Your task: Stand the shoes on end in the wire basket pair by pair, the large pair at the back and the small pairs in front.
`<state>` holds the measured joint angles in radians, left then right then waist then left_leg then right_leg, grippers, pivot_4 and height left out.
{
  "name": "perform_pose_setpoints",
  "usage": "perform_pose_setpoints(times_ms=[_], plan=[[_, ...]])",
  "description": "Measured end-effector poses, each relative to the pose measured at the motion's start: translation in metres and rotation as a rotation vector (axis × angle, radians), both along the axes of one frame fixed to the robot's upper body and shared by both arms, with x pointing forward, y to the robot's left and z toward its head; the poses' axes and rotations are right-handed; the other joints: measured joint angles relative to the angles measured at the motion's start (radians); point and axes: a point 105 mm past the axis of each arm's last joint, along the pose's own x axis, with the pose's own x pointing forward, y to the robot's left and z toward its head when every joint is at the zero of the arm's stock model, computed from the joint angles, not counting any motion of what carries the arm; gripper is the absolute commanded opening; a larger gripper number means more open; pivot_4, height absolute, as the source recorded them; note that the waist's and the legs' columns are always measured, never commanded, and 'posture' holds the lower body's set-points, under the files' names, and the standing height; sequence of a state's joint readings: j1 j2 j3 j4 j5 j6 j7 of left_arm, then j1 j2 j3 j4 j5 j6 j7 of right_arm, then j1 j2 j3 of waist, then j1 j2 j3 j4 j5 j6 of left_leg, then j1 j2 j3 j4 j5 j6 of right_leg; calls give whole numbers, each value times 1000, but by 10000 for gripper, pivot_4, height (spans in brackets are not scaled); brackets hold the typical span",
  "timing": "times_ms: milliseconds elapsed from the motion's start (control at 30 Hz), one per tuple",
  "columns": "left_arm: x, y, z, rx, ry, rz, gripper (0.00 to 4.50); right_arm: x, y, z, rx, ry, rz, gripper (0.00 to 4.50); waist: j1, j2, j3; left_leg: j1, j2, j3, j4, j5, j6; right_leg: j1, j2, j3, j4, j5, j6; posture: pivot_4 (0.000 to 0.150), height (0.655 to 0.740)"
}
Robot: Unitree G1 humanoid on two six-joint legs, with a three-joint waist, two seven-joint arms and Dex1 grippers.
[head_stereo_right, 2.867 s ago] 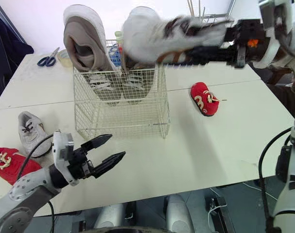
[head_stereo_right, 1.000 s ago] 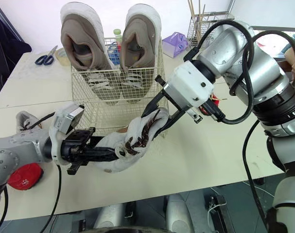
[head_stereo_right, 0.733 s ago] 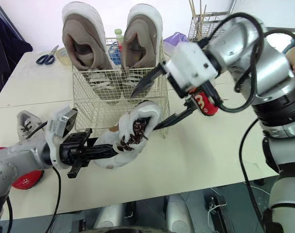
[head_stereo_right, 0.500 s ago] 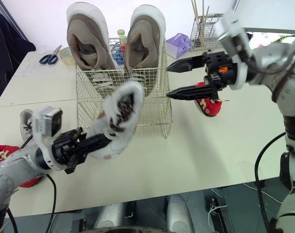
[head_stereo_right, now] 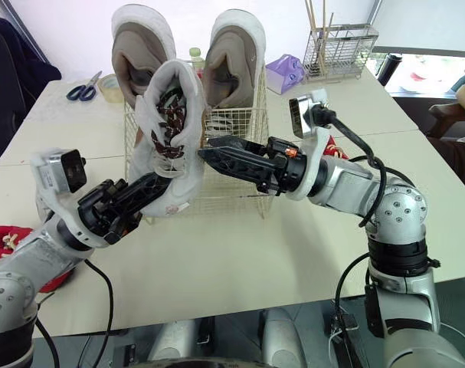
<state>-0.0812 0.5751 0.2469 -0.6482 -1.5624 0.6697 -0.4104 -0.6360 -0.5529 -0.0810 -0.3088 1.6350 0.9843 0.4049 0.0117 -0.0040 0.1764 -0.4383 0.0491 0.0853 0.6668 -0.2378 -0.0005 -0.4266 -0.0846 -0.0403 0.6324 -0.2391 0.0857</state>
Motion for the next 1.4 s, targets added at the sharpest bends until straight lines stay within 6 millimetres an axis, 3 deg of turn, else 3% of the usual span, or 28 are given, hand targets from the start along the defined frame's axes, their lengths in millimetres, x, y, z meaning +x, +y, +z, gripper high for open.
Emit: perform_pose_setpoints(times_ms=[300,400,533,600,633,833,933,1100,1300,1400], plan=[[1,-5,-2,3,3,-12,9436,-3,12,4,1,-16,40,38540,-1,0,0,0,1,0,0,0,0,0,2,0,0,0,0,1500,7400],[2,-5,-4,10,1,-7,9436,-2,16,1,-5,-15,39,30156,-1,0,0,0,1,0,0,0,0,0,2,0,0,0,0,1500,7400],[0,-5,-4,15,-9,-7,9436,1,16,0,-16,-19,14,11224,-1,0,0,0,1,0,0,0,0,0,2,0,-1,0,0,1500,7400],[0,-5,-5,24,-13,4,9436,2,16,-1,-21,-20,8,3883,-2,0,0,0,1,0,0,0,0,0,2,0,-1,0,0,1500,7400],[0,-5,-6,35,-20,14,9436,3,16,-2,-24,-21,4,2234,-1,0,0,0,1,0,0,0,0,0,2,0,-1,0,0,1500,7400],[3,-7,-10,154,-27,59,9436,5,15,-5,-50,-32,-15,2186,-1,0,0,0,1,-1,-1,0,0,0,2,0,-1,0,0,1500,7400],[2,-5,-10,170,-1,30,19609,3,15,-5,-49,-42,7,2186,-3,0,0,0,2,-1,-1,0,0,0,2,0,-1,0,-1,1500,7400],[4,2,-11,217,49,23,44424,-2,16,4,-35,-88,53,2186,-3,0,0,0,2,-1,-1,0,0,-1,2,0,-1,0,-1,1500,7400],[6,19,-3,374,23,112,44424,7,5,22,-64,-212,12,2186,-3,0,1,-1,2,0,-1,0,0,-2,2,0,-2,0,-1,1500,7400],[21,38,-3,472,58,260,44424,20,-20,58,43,-350,-79,2186,1,1,1,-1,2,0,-2,0,0,-2,2,0,-2,0,-1,1500,7400]])
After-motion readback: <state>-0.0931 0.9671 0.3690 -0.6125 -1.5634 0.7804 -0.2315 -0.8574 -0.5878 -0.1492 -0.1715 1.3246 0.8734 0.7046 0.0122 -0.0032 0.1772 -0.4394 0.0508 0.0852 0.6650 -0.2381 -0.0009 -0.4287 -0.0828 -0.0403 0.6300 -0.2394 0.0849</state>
